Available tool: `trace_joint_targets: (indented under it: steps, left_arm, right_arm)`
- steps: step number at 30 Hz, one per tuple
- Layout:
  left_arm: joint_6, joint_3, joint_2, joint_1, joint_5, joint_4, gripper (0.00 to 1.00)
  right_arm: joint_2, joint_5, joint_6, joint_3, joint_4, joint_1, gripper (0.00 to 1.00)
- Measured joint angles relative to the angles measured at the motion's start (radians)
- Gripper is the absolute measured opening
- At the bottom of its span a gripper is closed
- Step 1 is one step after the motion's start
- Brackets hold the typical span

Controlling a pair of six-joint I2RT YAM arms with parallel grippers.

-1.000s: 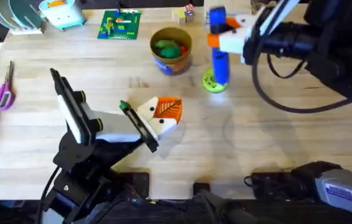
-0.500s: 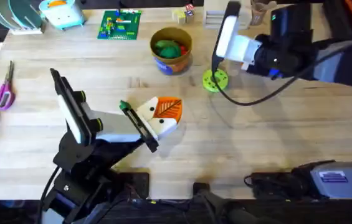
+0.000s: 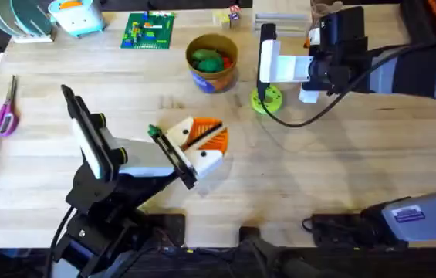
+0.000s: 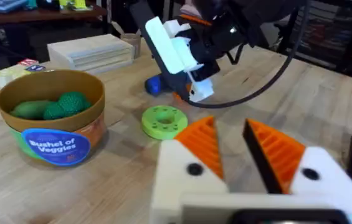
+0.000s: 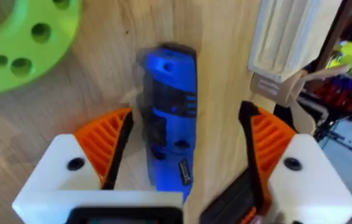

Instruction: Pick up the gripper from the table and insert it into the empty holder that is missing its gripper. Then pick up a screw, insert it into the mounting hole, and use the screwdriver to tighten it. Finally, clean up the table by picking up the vegetable and placing it into the bucket.

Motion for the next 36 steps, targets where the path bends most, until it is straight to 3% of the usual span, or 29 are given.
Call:
trace_joint_targets:
  steps: [4,5,6,14,17,22,27,32,36]
  left_arm:
    - [0.000,0.000,0.000,0.000,0.000,0.000,0.817]
    - [-0.004,0.000,0.000,0.000,0.000,0.000,0.944]
    - [-0.003,0.000,0.000,0.000,0.000,0.000,0.981]
    - [-0.004,0.000,0.000,0.000,0.000,0.041,0.992]
    - [-0.034,0.014,0.000,0.000,-0.043,0.029,0.992]
    - [-0.110,0.176,0.000,0.000,-0.219,-0.227,0.992]
    - [-0.196,0.462,0.050,0.000,-0.420,-0.555,0.993]
    - [-0.273,0.707,0.264,0.000,-0.567,-0.859,0.993]
    - [-0.294,0.837,0.496,0.000,-0.622,-1.006,0.993]
  right_arm:
    - [-0.003,0.025,0.101,0.000,-0.007,0.017,0.991]
    - [-0.007,0.025,0.141,0.000,-0.013,0.023,0.990]
    - [-0.014,0.024,0.187,-0.001,-0.019,0.029,0.991]
    - [-0.162,0.017,0.577,-0.010,-0.029,0.049,0.992]
    - [-0.240,0.016,0.662,-0.010,-0.029,0.050,0.991]
    - [-0.328,0.016,0.723,-0.010,-0.043,0.063,0.991]
    - [-0.358,0.016,0.743,-0.010,-0.076,0.090,0.987]
    - [-0.358,0.016,0.749,-0.010,-0.103,0.119,0.991]
    - [-0.358,0.016,0.750,-0.010,-0.102,0.141,0.991]
